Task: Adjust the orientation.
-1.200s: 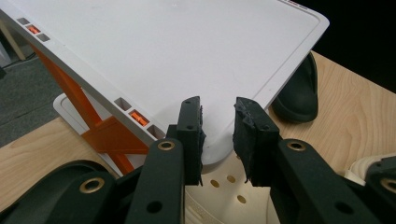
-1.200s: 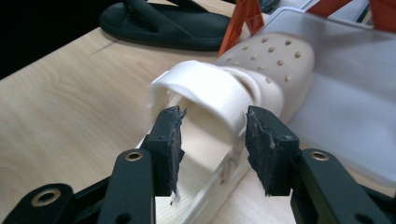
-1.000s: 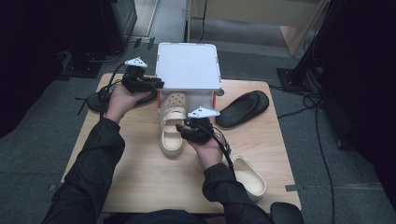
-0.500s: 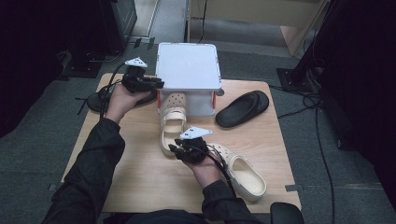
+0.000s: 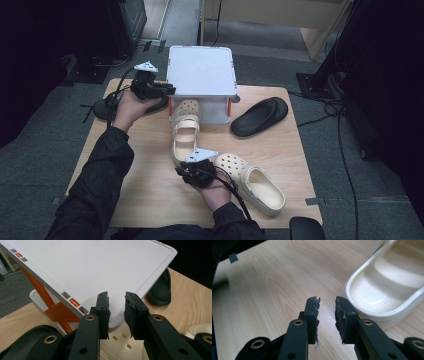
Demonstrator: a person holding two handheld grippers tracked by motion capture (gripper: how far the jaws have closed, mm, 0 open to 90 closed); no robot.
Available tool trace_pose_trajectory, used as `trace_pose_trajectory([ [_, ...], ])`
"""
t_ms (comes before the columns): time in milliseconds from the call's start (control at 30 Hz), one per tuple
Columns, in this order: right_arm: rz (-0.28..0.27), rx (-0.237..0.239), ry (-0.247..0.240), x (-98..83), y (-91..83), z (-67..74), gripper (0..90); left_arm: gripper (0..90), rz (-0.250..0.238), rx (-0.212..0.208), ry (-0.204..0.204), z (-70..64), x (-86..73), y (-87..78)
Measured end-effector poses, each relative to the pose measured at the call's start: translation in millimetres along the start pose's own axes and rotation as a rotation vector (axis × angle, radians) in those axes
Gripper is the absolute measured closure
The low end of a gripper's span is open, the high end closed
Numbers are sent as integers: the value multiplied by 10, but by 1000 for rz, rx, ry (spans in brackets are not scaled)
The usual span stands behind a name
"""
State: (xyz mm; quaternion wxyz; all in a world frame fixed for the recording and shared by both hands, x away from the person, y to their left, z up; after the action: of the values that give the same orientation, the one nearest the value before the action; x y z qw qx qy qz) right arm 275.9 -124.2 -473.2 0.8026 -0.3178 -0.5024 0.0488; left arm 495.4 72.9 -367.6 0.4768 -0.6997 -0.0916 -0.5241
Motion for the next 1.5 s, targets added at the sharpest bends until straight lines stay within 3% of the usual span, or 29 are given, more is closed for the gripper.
trace_pose_trajectory([
  [100,24,2,10,-40,51,0,757,735,0,0,-1,-1,0,0],
  [200,56,-33,12,-104,85,-27,765,736,1,0,-2,-4,1,-1],
  [367,49,-77,25,-135,106,-124,780,740,2,-1,-3,-4,1,-1],
  [400,38,-101,30,-100,101,-162,781,741,2,0,-3,-4,1,-1],
  [667,3,-138,16,78,78,-227,801,742,4,-1,-5,-2,1,-2],
  [800,21,-105,16,117,121,-198,826,742,3,-2,-8,1,-2,-4],
  [933,59,-80,29,1,206,-163,837,742,3,-6,-10,6,-4,-4],
  [1067,60,-104,45,-52,238,-196,837,743,4,-3,-7,0,-2,-5],
  [1233,33,-140,14,92,206,-262,865,743,4,-4,-6,0,-3,-5],
  [1300,39,-132,11,147,210,-299,880,743,3,-5,-7,-2,-4,-5],
  [1400,45,-162,-6,196,261,-329,878,744,3,-4,-6,1,-4,-5],
  [1500,47,-152,10,201,277,-333,872,744,1,-6,-8,8,-7,-7],
])
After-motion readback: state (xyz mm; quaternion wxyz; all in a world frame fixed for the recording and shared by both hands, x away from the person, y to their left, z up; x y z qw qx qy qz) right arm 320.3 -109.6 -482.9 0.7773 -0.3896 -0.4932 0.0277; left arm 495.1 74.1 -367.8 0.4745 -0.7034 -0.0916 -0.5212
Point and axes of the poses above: each handheld gripper's, and its own axes: y roughly forward along the jaws, x roughly out of its top, z roughly to its left, the point moved 1 cm from there along y, roughly forward along the jaws, and after that the axes turned 14 degrees about x, right-handed, at the moved point
